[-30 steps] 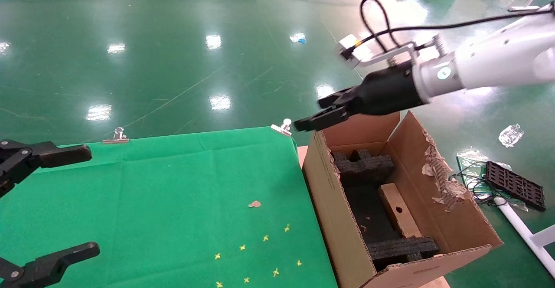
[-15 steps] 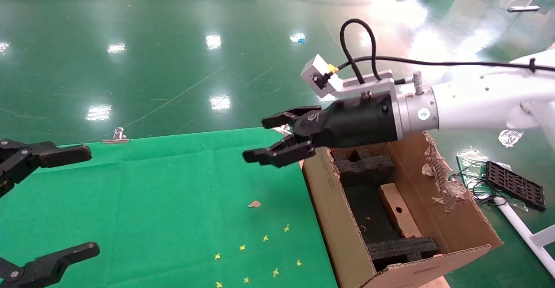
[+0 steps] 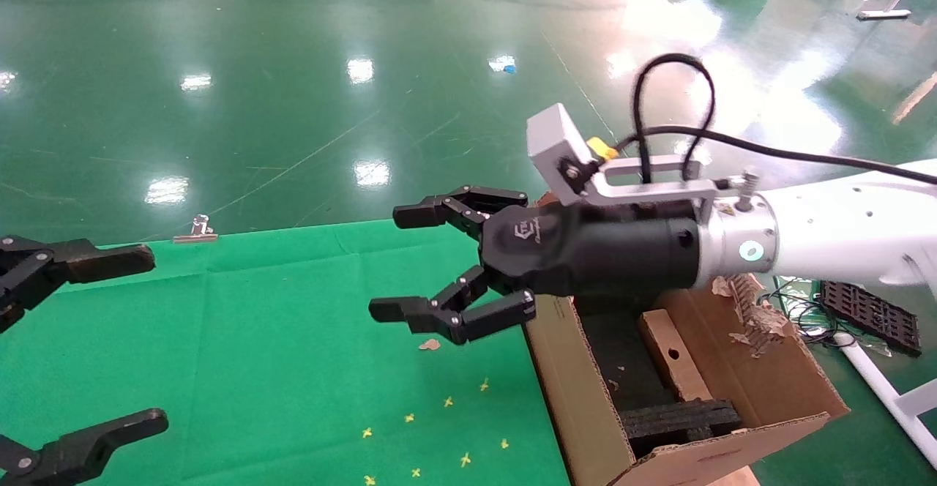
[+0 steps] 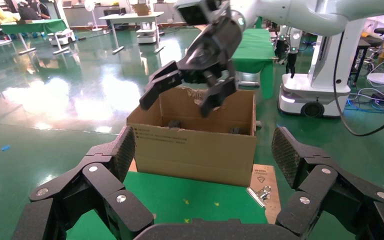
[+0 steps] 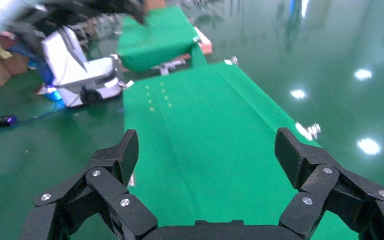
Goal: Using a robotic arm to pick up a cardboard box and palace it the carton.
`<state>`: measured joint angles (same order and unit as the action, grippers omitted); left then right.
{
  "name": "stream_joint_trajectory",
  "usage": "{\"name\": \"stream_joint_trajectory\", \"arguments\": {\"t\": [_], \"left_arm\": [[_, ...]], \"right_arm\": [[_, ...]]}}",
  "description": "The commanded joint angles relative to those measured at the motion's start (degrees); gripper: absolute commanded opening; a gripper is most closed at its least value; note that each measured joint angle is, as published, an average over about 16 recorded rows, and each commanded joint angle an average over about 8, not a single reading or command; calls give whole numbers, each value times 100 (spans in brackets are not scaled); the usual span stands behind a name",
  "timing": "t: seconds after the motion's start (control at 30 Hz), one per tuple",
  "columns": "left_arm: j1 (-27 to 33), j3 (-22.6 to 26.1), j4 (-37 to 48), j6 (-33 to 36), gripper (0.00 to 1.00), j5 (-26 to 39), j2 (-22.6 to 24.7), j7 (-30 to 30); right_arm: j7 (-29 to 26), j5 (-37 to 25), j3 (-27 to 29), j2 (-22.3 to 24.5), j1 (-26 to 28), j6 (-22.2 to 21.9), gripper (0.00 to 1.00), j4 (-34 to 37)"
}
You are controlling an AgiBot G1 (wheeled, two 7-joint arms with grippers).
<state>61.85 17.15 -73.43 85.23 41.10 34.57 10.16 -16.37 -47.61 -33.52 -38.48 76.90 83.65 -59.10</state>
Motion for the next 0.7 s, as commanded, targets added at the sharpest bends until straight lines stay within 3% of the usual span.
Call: {"name": "stream_joint_trajectory", "arguments": {"t": [0.03, 0.43, 0.7], "left_arm": [[0, 1, 0, 0, 100, 0, 0, 0], [0, 3, 1, -2, 100, -3, -2, -2], [0, 4, 2, -4, 100, -5, -2, -2]], "right_arm": [[85, 87, 266, 53, -233, 31, 100, -220], [553, 575, 1762, 344, -1544, 205, 100, -1454], [593, 651, 1966, 383, -1721, 232, 100, -1612]]}}
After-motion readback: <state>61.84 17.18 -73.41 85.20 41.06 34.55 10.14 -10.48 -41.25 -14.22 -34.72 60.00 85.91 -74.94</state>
